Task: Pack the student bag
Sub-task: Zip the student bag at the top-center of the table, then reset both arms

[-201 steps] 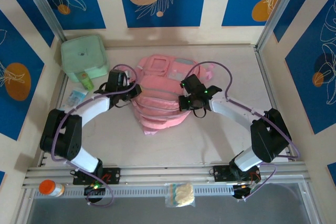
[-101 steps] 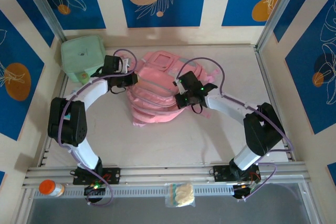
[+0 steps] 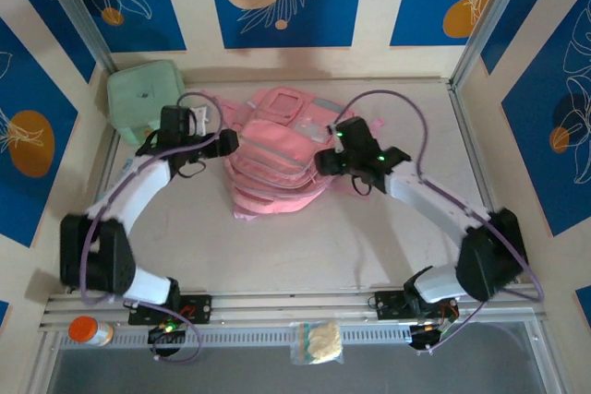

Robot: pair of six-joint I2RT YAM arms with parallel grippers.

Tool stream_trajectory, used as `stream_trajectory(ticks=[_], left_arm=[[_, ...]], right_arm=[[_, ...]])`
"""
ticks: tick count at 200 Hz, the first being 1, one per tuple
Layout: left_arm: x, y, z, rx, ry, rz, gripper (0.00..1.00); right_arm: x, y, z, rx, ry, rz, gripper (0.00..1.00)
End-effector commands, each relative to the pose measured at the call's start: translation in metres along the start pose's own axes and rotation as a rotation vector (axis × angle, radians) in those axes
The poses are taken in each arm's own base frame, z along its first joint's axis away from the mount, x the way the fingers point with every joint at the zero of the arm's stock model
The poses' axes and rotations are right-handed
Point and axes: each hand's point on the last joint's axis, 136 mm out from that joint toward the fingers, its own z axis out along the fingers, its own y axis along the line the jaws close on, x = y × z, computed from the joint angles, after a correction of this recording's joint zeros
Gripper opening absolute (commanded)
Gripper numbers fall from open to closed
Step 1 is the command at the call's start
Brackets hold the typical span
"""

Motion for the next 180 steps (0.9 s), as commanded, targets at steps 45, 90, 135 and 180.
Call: stream_trajectory(ticks=[45,90,135,180], left_arm=[[0.026,0.126,-0.069,-0.622,-0.274,0.151,1.0],[0.029,0.121,-0.024,-0.49,-0.431,0.335,0.99],[0.029,0.105,0.025,-0.296,-0.38,0.389,0.99],[0.041,0.113,0.031,-0.302,-0.438,0.391,0.99]], right_arm=[[0.021,-0.182,-0.015,0.565,-0.309,0.302,0.86],[0.039,-0.178,0.024,0.334,-0.402,0.207,0.99],[0.038,-0.168,0.045,0.182,-0.423,0.121,0.99],[0.044,-0.169,0.06,0.119,-0.406,0.126,0.99]])
